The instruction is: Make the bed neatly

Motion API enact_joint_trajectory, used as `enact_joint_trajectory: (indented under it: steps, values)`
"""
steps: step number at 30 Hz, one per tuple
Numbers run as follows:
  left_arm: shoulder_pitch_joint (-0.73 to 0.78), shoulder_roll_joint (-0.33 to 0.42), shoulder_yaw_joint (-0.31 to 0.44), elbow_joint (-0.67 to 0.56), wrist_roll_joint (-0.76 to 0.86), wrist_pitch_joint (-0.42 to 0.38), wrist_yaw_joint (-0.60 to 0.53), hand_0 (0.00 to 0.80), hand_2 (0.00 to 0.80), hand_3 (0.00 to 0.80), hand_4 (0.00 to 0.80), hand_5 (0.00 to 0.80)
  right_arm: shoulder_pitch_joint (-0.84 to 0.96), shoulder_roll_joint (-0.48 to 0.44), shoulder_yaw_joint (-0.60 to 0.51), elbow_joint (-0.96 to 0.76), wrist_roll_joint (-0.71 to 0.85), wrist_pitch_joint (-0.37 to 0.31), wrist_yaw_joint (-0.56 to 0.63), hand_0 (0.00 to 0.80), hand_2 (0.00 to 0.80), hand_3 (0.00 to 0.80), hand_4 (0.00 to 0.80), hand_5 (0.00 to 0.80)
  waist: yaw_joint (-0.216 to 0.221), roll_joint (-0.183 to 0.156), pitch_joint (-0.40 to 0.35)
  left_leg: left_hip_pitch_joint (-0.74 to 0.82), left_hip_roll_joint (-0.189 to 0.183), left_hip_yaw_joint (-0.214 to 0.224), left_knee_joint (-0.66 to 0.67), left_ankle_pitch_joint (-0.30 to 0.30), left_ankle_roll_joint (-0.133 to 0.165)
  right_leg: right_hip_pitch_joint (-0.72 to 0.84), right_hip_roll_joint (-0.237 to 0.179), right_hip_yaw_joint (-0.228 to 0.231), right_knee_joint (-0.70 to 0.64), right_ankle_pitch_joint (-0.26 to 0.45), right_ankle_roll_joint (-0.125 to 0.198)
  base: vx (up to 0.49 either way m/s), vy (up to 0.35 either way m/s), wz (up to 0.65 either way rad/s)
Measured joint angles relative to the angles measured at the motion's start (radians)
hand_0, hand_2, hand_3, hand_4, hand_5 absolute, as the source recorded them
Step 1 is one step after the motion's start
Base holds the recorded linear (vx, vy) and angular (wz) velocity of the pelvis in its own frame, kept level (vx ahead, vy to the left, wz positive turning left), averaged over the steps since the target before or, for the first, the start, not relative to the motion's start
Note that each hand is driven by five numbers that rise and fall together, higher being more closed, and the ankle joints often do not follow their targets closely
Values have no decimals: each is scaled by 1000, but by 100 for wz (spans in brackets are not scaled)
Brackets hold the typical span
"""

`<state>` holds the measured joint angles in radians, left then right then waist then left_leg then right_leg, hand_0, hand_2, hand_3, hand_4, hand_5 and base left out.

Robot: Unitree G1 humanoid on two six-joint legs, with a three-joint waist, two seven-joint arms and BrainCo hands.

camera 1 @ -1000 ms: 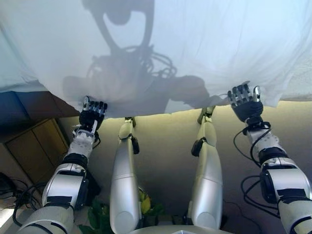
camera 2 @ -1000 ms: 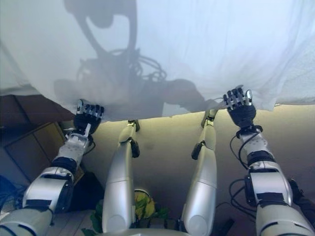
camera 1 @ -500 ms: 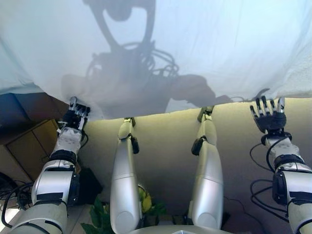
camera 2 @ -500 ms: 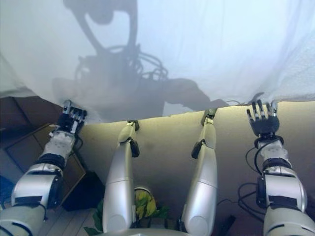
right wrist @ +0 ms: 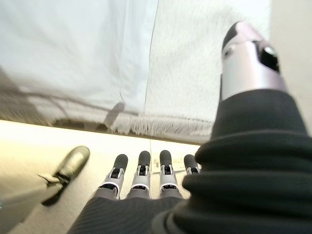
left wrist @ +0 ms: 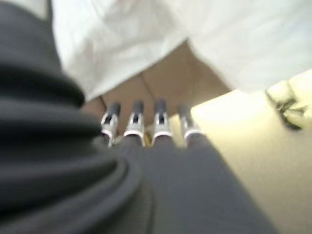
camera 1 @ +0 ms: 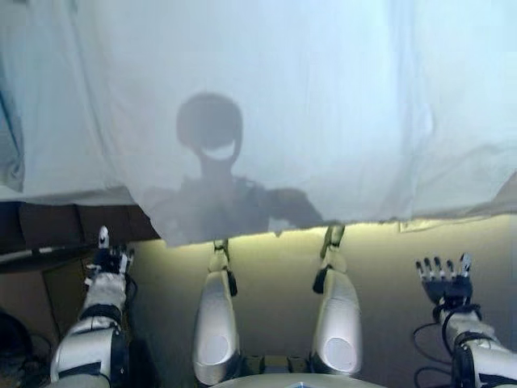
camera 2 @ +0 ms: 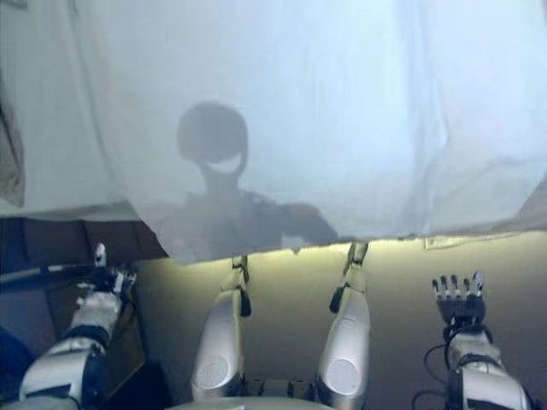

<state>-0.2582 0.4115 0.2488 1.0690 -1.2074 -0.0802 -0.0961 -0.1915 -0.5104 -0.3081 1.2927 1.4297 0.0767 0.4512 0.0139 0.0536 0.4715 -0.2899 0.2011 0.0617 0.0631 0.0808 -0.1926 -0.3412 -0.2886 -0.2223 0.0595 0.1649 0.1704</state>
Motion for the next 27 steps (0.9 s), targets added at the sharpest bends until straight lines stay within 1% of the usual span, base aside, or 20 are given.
enact_joint_trajectory:
  steps: [3,4,6,7,9,13,16,17,18,20,21,24,27]
  values:
    - [136,-81,-13,-152,31,-65,-30,0,0,0,0,0,78,63,-9,-95,-121,-60,-16,0,0,0,0,0,2,-4,-70,97,4,19,-51,0,0,91,9,-5,-49,3,3,198,-105,-8]
    - [180,-111,-37,-203,59,-87,-30,0,0,0,0,0,113,94,-7,-152,-177,-90,-38,0,0,0,0,0,0,-6,-101,140,6,24,-74,0,0,132,14,-7,-76,9,6,192,-79,-13]
    - [256,-148,-87,-280,100,-106,-29,0,0,0,0,0,181,155,7,-276,-242,-118,-71,0,0,0,0,0,0,-15,-172,204,11,46,-108,-1,-1,191,26,-7,-118,13,9,191,-93,-14]
    - [274,-156,-110,-304,121,-109,-26,0,0,0,0,0,206,179,16,-316,-255,-124,-80,0,0,0,0,0,0,-20,-206,229,14,48,-124,-1,-1,217,32,-8,-137,18,14,179,-89,-10]
    - [304,-159,-156,-374,183,-113,-16,0,0,0,0,0,267,231,56,-417,-261,-155,-110,0,0,0,0,0,0,-32,-254,278,24,55,-150,-1,-1,257,43,-12,-147,13,13,142,-75,-3]
    - [314,-158,-202,-477,273,-114,-17,0,0,0,0,0,327,291,150,-514,-280,-200,-179,0,0,0,0,0,1,-64,-334,309,25,59,-150,-8,-10,291,44,-19,-147,5,17,104,-72,1]
    - [312,-157,-260,-490,330,-114,-15,0,0,0,0,0,353,308,237,-579,-352,-236,-264,0,0,0,0,0,1,-74,-389,320,25,59,-151,-10,-10,304,42,-23,-150,-1,13,67,-32,1]
    - [313,-157,-289,-488,334,-112,-2,0,0,0,0,0,351,307,267,-584,-395,-249,-311,0,0,0,0,0,0,-75,-401,327,25,59,-151,-10,-11,310,42,-23,-150,-2,13,113,-15,1]
    - [313,-158,-311,-488,334,-108,11,0,0,0,0,0,346,306,288,-586,-421,-250,-347,0,0,0,0,0,0,-74,-406,337,25,59,-151,-11,-11,320,42,-23,-150,-3,14,114,-16,1]
    - [314,-176,-332,-486,333,-100,17,0,0,0,0,0,334,308,328,-586,-451,-250,-396,0,0,0,0,0,1,-70,-420,353,26,62,-155,-12,-13,338,41,-21,-151,-6,17,104,-20,-1]
    - [318,-185,-340,-486,334,-100,17,0,0,0,0,0,334,308,347,-586,-465,-250,-410,0,0,0,0,0,1,-67,-430,362,26,62,-155,-12,-12,342,41,-20,-151,-6,17,68,-18,-4]
    - [329,-189,-386,-488,423,-101,19,0,0,0,0,0,337,307,402,-590,-547,-247,-436,0,0,0,0,0,1,-55,-451,370,28,64,-156,-11,-12,355,41,-17,-151,-5,16,68,-21,-1]
    - [346,-187,-395,-489,450,-73,3,0,0,0,0,0,349,307,409,-590,-575,-226,-420,0,0,0,0,0,2,-45,-461,382,30,64,-156,-11,-11,365,43,-17,-151,-5,16,53,-16,0]
